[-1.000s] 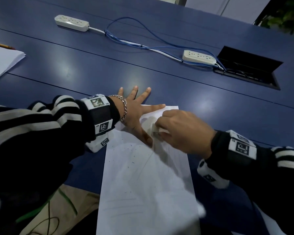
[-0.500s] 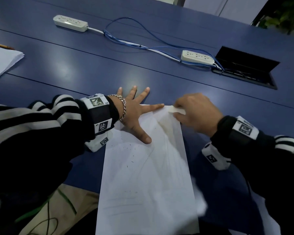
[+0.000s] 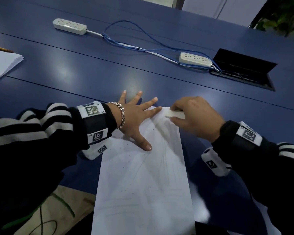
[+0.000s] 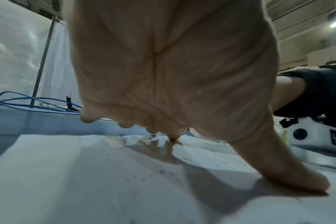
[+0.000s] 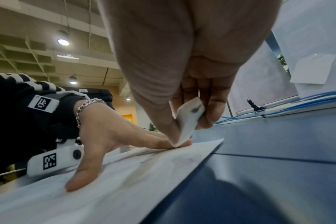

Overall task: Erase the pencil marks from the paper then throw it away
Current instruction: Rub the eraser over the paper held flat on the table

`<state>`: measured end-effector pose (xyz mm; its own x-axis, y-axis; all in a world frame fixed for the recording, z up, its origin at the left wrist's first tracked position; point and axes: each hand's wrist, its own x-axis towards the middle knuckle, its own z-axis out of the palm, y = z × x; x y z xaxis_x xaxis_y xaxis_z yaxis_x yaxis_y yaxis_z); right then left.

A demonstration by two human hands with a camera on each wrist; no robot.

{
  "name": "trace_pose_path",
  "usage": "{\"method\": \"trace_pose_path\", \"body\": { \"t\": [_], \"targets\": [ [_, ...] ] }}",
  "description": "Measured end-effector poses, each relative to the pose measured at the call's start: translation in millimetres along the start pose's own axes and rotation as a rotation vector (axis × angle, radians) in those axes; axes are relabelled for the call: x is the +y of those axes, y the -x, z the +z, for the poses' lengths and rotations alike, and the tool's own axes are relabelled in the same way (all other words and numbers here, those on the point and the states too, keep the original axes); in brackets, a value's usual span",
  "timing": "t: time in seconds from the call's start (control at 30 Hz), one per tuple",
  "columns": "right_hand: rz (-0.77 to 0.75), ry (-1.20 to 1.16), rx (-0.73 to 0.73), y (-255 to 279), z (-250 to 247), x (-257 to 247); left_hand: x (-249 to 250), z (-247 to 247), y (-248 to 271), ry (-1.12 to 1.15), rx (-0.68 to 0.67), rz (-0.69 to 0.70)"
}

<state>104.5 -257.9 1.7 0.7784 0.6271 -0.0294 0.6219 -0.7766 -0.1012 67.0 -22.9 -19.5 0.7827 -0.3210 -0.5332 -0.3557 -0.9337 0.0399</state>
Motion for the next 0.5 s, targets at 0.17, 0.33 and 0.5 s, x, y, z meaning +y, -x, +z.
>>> {"method": "trace_pose_path", "body": {
  "t": [0.17, 0.33, 0.5],
  "targets": [
    [0.042, 0.011, -0.017, 5.2, 0.0, -13.2, -0.1, 1.7, -0.2, 0.048, -0.025, -0.014],
    [-0.172, -0.059, -0.118, 33.3, 3.7, -55.8, -1.7, 2.4, -1.8, 0.057, -0.044, -0.002],
    [-0.052, -0.027, -0.081, 8.4, -0.2, -20.3, -3.2, 3.2, -1.3, 0.071, -0.05, -0.017]
  ]
}}
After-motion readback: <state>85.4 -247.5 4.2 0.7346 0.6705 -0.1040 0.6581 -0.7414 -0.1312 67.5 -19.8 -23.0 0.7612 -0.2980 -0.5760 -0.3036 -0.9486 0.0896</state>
